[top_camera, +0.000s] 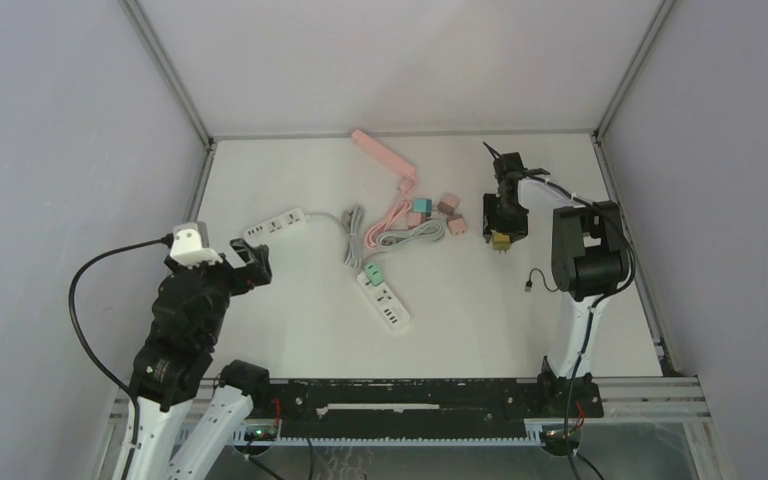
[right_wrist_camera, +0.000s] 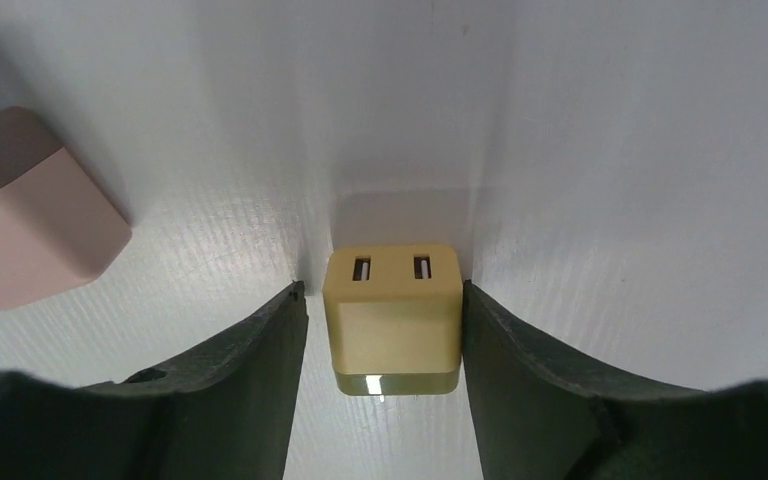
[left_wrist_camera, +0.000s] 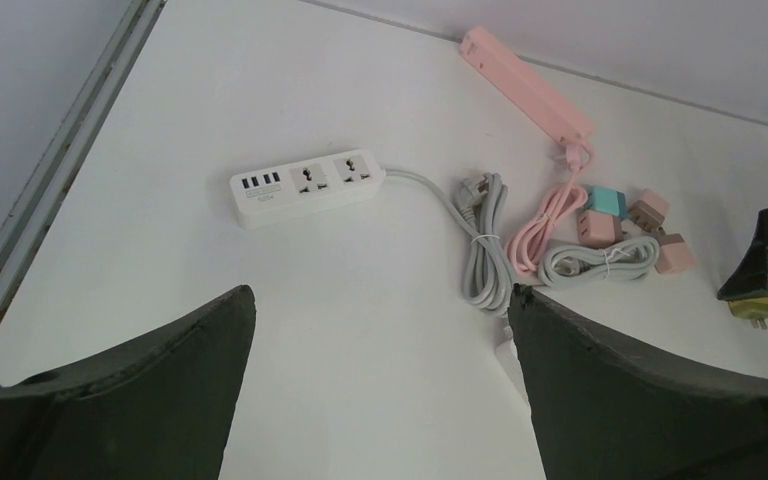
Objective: Insert the plug
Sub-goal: Pick up the plug from the center of the board.
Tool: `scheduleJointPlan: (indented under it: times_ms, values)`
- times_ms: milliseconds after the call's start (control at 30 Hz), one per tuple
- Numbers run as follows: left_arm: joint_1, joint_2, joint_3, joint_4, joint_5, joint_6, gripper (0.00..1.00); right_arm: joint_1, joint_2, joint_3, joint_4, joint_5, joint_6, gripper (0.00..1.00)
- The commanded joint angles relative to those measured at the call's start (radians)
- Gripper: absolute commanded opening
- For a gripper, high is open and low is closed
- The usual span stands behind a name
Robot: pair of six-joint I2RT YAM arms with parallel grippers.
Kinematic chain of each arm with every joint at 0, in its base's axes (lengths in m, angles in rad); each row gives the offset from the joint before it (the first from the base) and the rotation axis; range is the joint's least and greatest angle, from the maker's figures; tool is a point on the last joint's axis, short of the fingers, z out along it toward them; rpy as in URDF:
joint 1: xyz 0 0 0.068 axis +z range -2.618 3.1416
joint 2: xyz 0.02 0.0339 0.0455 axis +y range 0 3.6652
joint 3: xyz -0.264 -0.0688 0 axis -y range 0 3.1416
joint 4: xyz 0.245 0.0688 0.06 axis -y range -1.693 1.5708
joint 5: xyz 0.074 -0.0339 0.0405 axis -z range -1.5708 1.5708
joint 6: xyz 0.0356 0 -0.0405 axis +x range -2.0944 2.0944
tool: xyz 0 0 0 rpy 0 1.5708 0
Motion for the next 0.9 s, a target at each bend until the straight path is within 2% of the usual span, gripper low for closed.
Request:
scheduleJointPlan:
  times_ms: [0,333,500,700,867]
  values:
    - [-0.004,-0.009,-0.018,0.052,0.04,0.028,1.0,-0.004,0.008,0.041,-0.002,0.026,-0.008,0.62]
    - [-0.002,-0.018,-0.033,0.073,0.093,0.04,1.0,0.021,-0.033,0.039,-0.001,0.024,0.016,0.45]
    - [-0.002,0.005,-0.035,0.089,0.164,0.011,1.0,0.075,-0.112,-0.007,0.022,0.021,0.074,0.45]
    - [-0.002,0.043,-0.053,0.09,0.288,-0.093,1.0,0.164,-0.249,-0.086,0.053,0.035,0.163,0.45]
    - [-0.003,0.009,-0.128,0.182,0.364,-0.175,1.0,0.258,-0.359,-0.144,0.093,0.049,0.233,0.45]
